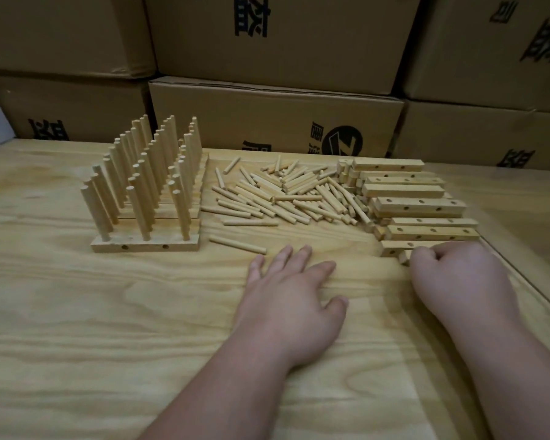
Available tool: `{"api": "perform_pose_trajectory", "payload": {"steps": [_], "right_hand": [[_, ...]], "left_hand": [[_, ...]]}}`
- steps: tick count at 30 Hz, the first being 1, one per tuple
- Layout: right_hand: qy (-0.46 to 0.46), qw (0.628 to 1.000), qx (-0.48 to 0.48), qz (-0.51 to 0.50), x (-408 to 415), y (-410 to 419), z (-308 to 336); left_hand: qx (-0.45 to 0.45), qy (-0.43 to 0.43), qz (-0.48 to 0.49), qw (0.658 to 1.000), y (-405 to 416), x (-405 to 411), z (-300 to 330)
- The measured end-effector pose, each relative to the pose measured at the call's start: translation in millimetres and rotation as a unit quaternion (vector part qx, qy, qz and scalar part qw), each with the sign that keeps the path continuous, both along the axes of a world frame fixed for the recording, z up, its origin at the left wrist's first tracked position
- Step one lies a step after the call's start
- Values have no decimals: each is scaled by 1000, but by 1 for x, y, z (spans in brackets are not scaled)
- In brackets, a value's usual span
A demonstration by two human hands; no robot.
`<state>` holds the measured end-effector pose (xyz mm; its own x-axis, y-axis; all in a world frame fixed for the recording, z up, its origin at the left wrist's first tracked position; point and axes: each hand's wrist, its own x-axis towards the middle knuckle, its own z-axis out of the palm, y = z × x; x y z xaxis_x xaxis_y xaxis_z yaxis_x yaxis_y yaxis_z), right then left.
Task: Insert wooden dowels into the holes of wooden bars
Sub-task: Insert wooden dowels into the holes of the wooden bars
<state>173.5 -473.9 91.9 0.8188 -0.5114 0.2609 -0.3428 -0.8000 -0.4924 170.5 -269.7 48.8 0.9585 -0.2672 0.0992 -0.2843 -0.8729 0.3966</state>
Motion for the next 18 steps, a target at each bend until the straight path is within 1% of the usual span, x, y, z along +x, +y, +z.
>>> {"api": "perform_pose_trajectory", "payload": {"steps": [2,4,5,6,8,9,10,11,14,16,18], "right_hand": [[-10,998,-9,64,-1,15,-5],[-9,985,30,170,-3,34,-12],[-15,976,57,210,-4,40,-14],[-36,971,76,223,-3,44,-15],[-95,972,97,190,1,39,-15],[-110,975,96,165,3,34,-14],[-103,980,83,148,5,29,-14],[-76,985,60,142,7,25,-15],[29,985,-26,169,9,21,-18],[35,980,-54,189,8,24,-18],[11,974,-65,217,8,27,-18]], "left_hand": [[-4,-1,9,1000,0,0,2],[-13,-6,18,1000,1,1,3],[-17,-10,22,1000,1,1,3],[-24,-11,25,999,1,1,4],[-32,-11,28,999,2,0,4],[-37,-11,29,999,2,-1,5],[-43,-12,32,998,2,-1,5],[-49,-14,36,998,2,-1,6],[-62,-18,52,997,2,-1,6],[-65,-21,57,996,2,0,5],[-72,-23,64,995,2,1,4]]}}
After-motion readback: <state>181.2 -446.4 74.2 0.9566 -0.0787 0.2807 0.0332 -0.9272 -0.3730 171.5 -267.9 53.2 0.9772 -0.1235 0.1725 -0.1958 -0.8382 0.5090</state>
